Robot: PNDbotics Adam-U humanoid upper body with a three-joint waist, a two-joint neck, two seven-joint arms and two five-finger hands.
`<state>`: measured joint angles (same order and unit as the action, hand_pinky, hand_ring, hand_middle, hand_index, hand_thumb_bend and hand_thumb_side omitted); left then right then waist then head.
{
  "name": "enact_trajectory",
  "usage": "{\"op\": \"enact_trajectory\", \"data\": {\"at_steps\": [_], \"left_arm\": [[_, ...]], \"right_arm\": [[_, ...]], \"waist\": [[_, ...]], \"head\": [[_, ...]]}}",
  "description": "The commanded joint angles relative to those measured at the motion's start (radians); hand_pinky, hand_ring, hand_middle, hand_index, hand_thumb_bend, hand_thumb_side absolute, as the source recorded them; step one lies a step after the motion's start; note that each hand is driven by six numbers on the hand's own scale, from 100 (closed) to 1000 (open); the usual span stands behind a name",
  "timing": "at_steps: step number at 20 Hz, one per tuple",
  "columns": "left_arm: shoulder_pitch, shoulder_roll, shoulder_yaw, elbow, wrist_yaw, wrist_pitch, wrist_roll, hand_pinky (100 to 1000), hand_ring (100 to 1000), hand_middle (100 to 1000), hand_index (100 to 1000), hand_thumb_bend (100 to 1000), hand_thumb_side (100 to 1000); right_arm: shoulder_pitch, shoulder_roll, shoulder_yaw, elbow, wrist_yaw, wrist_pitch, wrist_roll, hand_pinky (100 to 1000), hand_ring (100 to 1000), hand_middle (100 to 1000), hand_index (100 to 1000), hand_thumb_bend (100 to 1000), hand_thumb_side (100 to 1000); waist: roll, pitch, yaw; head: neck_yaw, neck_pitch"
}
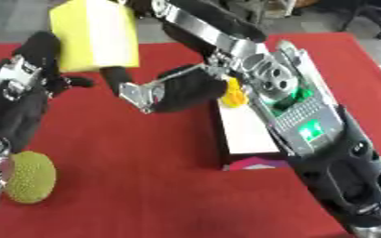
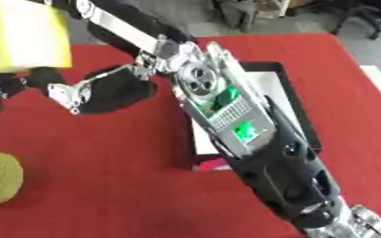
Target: Pick up the objects with one hand, pass them to the other hand, and then place them into the box on the other side of the table.
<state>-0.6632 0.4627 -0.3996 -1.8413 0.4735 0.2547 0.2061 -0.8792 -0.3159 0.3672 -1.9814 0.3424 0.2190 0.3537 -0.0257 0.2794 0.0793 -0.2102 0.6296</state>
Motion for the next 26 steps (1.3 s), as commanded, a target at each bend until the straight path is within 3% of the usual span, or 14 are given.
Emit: {"op": "enact_trajectory", "data": {"at_steps": [1, 6, 10, 13, 15, 18, 21, 24, 26], "left_arm": [[-0.002, 0.035, 0.029, 0.007, -0.007, -0.006, 0.031, 693, 704, 567, 904, 834, 728], [0.026, 0.07, 0.072, 0.03, 0.002, -0.014, 0.092, 687, 700, 566, 904, 766, 749], [0.064, 0.133, 0.118, 0.059, 0.009, 0.01, 0.2, 647, 650, 531, 869, 423, 680], [0.088, 0.192, 0.149, 0.051, -0.05, 0.076, 0.276, 646, 644, 529, 855, 344, 652], [0.098, 0.233, 0.159, 0.032, -0.144, 0.142, 0.267, 663, 656, 545, 855, 313, 598], [0.1, 0.282, 0.149, -0.001, -0.34, 0.257, 0.141, 709, 691, 582, 864, 318, 481], [0.091, 0.312, 0.139, -0.032, -0.541, 0.343, -0.088, 757, 733, 624, 877, 379, 392], [0.074, 0.33, 0.145, -0.054, -0.696, 0.376, -0.289, 782, 750, 645, 881, 413, 397], [0.058, 0.334, 0.149, -0.063, -0.755, 0.381, -0.372, 789, 754, 652, 887, 426, 402]], "right_arm": [[-0.009, -0.025, -0.019, -0.019, -0.01, 0.004, -0.011, 941, 1000, 478, 638, 100, 206], [0.012, -0.061, -0.056, -0.019, -0.026, 0.012, -0.048, 944, 1000, 475, 638, 100, 221], [0.064, -0.145, -0.115, -0.019, -0.055, 0.011, -0.1, 919, 1000, 480, 647, 100, 222], [0.127, -0.235, -0.168, -0.019, -0.053, 0.012, -0.115, 906, 1000, 485, 648, 100, 162], [0.178, -0.303, -0.205, -0.019, -0.029, 0.008, -0.099, 895, 1000, 489, 648, 100, 126], [0.249, -0.391, -0.25, 0.001, 0.022, 0.003, -0.047, 889, 1000, 486, 644, 100, 101], [0.294, -0.45, -0.284, 0.056, 0.07, -0.039, -0.016, 879, 1000, 478, 621, 100, 100], [0.323, -0.493, -0.296, 0.119, 0.1, -0.104, -0.004, 874, 1000, 486, 589, 100, 100], [0.329, -0.515, -0.291, 0.159, 0.113, -0.153, 0.003, 875, 1000, 497, 583, 100, 108]], "waist": [[0.004, -0.019, -0.003], [0.004, -0.02, -0.01], [0.0, -0.023, -0.022], [-0.003, -0.025, -0.026], [-0.004, -0.027, -0.027], [-0.005, -0.029, -0.028], [-0.004, -0.03, -0.026], [-0.003, -0.03, -0.025], [-0.001, -0.031, -0.023]], "head": [[-0.005, -0.009], [-0.001, -0.007], [0.004, -0.006], [0.003, -0.004], [-0.001, -0.003], [-0.004, -0.004], [-0.007, -0.006], [-0.009, -0.008], [-0.015, -0.01]]}}
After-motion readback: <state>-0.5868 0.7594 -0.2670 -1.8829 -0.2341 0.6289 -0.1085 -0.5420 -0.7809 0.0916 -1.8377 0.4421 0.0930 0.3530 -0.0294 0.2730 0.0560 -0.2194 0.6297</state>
